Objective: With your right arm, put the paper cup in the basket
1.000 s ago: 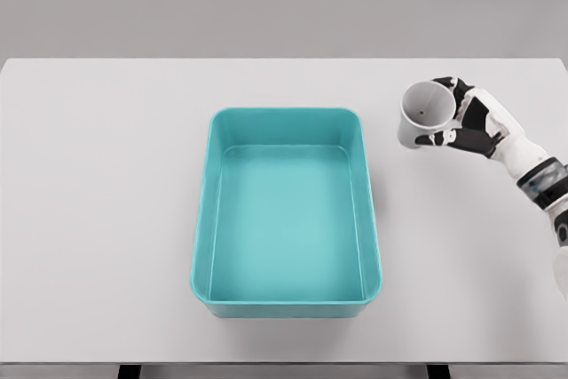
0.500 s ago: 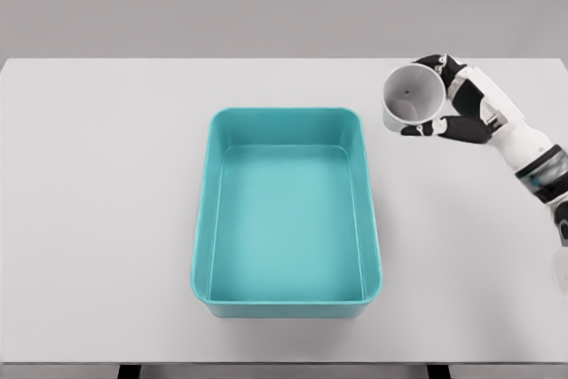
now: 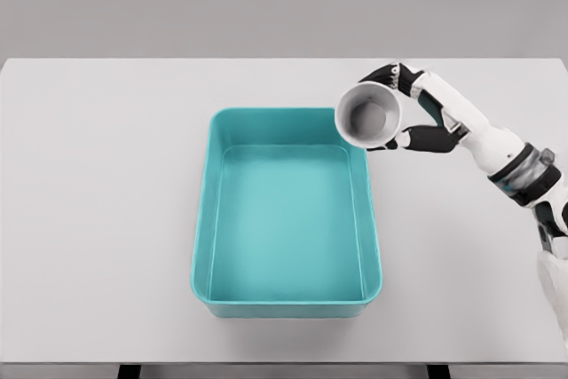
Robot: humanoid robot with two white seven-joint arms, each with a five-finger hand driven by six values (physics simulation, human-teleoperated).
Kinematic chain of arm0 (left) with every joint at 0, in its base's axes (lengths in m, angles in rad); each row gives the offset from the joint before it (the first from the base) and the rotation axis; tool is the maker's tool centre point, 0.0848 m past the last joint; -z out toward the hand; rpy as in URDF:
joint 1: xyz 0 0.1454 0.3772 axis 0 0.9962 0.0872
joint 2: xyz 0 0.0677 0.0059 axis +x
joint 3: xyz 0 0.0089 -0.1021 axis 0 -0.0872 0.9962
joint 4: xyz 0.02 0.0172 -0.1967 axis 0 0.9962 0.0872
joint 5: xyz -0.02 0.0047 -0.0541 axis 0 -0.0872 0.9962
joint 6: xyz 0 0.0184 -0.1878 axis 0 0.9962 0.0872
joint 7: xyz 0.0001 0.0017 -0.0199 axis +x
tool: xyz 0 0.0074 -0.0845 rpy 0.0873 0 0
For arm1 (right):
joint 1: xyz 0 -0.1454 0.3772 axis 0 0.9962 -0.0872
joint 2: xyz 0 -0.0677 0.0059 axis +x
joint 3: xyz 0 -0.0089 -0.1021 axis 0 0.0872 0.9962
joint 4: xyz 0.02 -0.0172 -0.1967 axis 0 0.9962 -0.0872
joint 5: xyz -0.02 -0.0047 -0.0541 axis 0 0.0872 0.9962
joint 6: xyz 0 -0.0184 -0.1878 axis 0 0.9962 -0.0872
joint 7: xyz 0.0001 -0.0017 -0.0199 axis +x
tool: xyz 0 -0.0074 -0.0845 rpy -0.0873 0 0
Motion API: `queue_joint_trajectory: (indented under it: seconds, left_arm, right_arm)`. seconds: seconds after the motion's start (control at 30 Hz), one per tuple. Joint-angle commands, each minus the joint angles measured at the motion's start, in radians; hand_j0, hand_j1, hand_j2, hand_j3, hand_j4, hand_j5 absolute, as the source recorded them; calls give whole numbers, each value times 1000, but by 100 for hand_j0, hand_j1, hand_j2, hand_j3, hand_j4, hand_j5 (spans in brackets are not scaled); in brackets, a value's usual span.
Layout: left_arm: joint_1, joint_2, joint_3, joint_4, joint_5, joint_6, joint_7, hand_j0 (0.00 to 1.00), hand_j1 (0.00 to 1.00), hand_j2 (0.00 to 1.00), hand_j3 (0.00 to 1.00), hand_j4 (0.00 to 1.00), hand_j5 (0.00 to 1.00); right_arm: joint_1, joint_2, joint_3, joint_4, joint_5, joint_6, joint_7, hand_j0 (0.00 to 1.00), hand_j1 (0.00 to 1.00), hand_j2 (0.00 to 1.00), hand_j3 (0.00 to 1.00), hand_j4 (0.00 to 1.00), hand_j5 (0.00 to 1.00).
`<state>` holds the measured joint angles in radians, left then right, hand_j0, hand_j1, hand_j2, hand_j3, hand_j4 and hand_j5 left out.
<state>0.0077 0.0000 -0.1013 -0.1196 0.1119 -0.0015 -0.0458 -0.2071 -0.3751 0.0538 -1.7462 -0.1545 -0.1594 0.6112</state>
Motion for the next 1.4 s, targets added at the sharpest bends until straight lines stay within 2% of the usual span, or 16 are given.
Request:
queue_joint_trajectory:
  seconds: [0.0, 0.1, 0.23, 0.43, 0.63, 0.83, 1.37]
  left_arm:
    - [0, 0, 0, 0, 0, 0, 0, 100, 100, 100, 100, 100, 100]
    - [0, 0, 0, 0, 0, 0, 0, 100, 100, 100, 100, 100, 100]
    - [0, 0, 0, 0, 0, 0, 0, 100, 100, 100, 100, 100, 100]
    - [0, 0, 0, 0, 0, 0, 0, 100, 100, 100, 100, 100, 100]
    - [0, 0, 0, 0, 0, 0, 0, 100, 100, 100, 100, 100, 100]
    - [0, 0, 0, 0, 0, 0, 0, 100, 100, 100, 100, 100, 100]
    - [0, 0, 0, 0, 0, 0, 0, 100, 100, 100, 100, 100, 100]
  right_arm:
    - [0, 1, 24, -7, 39, -28, 0, 54, 54, 54, 54, 54, 54]
    - [-9, -2, 66, -7, 95, -29, 0, 54, 54, 54, 54, 54, 54]
    - [-15, -10, 100, -7, 130, -80, 0, 53, 53, 53, 53, 53, 53]
    - [-74, -15, 207, -7, 220, -88, 0, 53, 53, 53, 53, 53, 53]
    - [-133, -94, 305, -7, 225, -86, 0, 53, 53, 53, 53, 53, 53]
    - [-213, -131, 386, -7, 225, -78, 0, 53, 53, 53, 53, 53, 53]
    - [-291, -202, 485, -7, 250, -72, 0, 54, 54, 54, 54, 54, 54]
